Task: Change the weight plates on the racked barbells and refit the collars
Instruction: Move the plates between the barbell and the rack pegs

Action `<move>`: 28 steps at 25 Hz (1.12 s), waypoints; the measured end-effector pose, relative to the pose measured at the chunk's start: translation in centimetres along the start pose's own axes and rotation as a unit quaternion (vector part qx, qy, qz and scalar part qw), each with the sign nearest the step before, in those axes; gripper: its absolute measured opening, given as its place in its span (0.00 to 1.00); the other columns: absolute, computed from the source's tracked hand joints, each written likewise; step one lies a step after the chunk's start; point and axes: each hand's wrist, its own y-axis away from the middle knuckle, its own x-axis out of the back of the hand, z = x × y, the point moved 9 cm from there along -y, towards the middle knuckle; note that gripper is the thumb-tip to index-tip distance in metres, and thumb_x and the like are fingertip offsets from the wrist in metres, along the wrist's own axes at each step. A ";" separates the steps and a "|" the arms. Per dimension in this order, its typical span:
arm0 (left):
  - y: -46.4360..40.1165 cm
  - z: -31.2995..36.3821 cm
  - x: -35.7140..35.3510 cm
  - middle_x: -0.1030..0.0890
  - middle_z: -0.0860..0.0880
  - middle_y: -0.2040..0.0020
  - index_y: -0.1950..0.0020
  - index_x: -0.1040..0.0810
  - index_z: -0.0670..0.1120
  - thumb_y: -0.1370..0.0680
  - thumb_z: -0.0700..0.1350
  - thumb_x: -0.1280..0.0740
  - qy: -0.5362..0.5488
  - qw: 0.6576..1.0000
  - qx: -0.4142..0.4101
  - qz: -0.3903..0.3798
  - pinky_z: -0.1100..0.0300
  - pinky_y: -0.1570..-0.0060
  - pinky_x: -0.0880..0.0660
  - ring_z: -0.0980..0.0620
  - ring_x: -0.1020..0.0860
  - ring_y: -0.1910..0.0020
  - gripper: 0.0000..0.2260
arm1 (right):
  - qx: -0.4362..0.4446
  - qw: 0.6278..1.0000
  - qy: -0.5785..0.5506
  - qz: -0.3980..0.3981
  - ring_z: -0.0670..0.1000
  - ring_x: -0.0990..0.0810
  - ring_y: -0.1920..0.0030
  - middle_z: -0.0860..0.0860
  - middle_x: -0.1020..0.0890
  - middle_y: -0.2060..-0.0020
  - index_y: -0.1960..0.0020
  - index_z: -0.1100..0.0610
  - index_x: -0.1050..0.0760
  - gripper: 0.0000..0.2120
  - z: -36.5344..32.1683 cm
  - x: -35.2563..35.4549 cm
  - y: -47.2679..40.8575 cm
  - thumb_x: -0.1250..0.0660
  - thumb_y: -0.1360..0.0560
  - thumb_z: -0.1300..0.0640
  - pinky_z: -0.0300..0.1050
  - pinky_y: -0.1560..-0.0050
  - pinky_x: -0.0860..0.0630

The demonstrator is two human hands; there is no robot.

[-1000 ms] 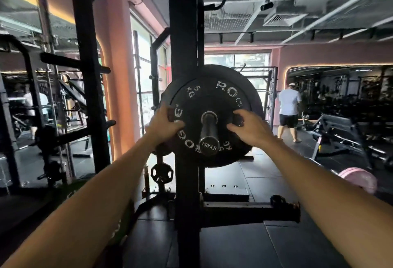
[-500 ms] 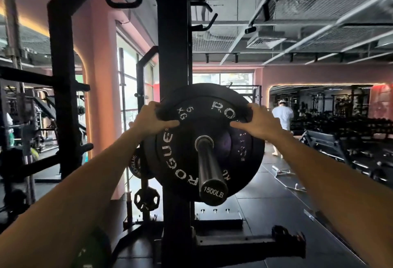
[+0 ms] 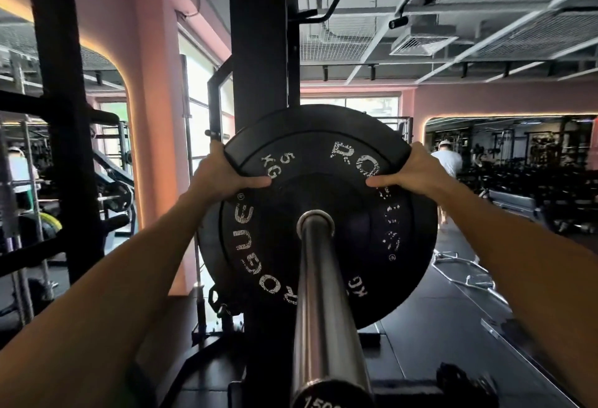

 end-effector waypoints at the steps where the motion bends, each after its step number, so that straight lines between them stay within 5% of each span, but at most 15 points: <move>1: 0.2 0.0 0.1 0.24 0.45 0.37 0.31 0.37 0.42 0.44 0.60 0.18 0.002 1.000 0.000 0.006 0.55 0.45 0.30 0.44 0.26 0.37 0.49 | 0.001 1.000 0.003 0.005 0.53 0.22 0.44 0.48 0.22 0.48 0.39 0.55 0.29 0.47 -0.1 0.1 0.1 0.17 0.52 0.39 0.48 0.43 0.25; 6: 2.3 0.8 1.9 0.23 0.45 0.38 0.33 0.35 0.41 0.44 0.61 0.19 0.002 1.000 0.002 0.013 0.55 0.45 0.28 0.43 0.25 0.38 0.48 | 0.003 1.000 -0.007 0.025 0.51 0.22 0.46 0.47 0.21 0.47 0.39 0.53 0.28 0.51 -0.8 1.2 2.3 0.19 0.56 0.33 0.49 0.43 0.24; 10: 5.9 2.4 4.8 0.23 0.46 0.40 0.35 0.33 0.42 0.45 0.62 0.19 0.004 1.000 -0.013 0.017 0.56 0.47 0.29 0.44 0.24 0.39 0.47 | 0.029 0.999 -0.031 0.012 0.45 0.22 0.53 0.44 0.18 0.52 0.43 0.48 0.22 0.37 -2.9 3.4 7.0 0.17 0.50 0.41 0.37 0.56 0.29; 14: 11.1 4.3 9.0 0.21 0.48 0.44 0.37 0.30 0.43 0.53 0.72 0.23 0.003 1.000 -0.021 0.013 0.57 0.52 0.29 0.46 0.23 0.44 0.53 | 0.027 0.999 -0.020 0.031 0.47 0.21 0.48 0.43 0.17 0.50 0.44 0.47 0.22 0.40 -5.6 7.2 13.9 0.18 0.53 0.36 0.42 0.48 0.27; 17: 15.5 5.5 12.5 0.20 0.51 0.46 0.38 0.27 0.47 0.57 0.77 0.27 0.001 0.999 -0.031 0.009 0.57 0.53 0.28 0.49 0.21 0.46 0.54 | 0.026 0.999 -0.026 0.031 0.45 0.18 0.50 0.42 0.15 0.53 0.46 0.48 0.19 0.39 -7.7 10.1 19.5 0.17 0.55 0.37 0.39 0.52 0.25; 22: 22.7 8.0 17.9 0.22 0.53 0.47 0.40 0.26 0.46 0.50 0.68 0.20 0.054 0.998 -0.033 0.015 0.60 0.54 0.31 0.53 0.24 0.49 0.46 | 0.026 0.999 -0.015 0.039 0.46 0.17 0.51 0.43 0.15 0.54 0.48 0.47 0.19 0.38 -11.5 15.1 27.9 0.18 0.56 0.37 0.47 0.42 0.22; 28: 28.1 10.2 23.7 0.19 0.52 0.48 0.42 0.24 0.48 0.54 0.70 0.21 0.062 0.998 -0.031 0.010 0.61 0.55 0.29 0.51 0.21 0.49 0.46 | 0.020 0.999 -0.015 0.033 0.46 0.17 0.51 0.43 0.15 0.54 0.48 0.48 0.19 0.36 -15.1 17.9 34.3 0.17 0.54 0.38 0.46 0.45 0.22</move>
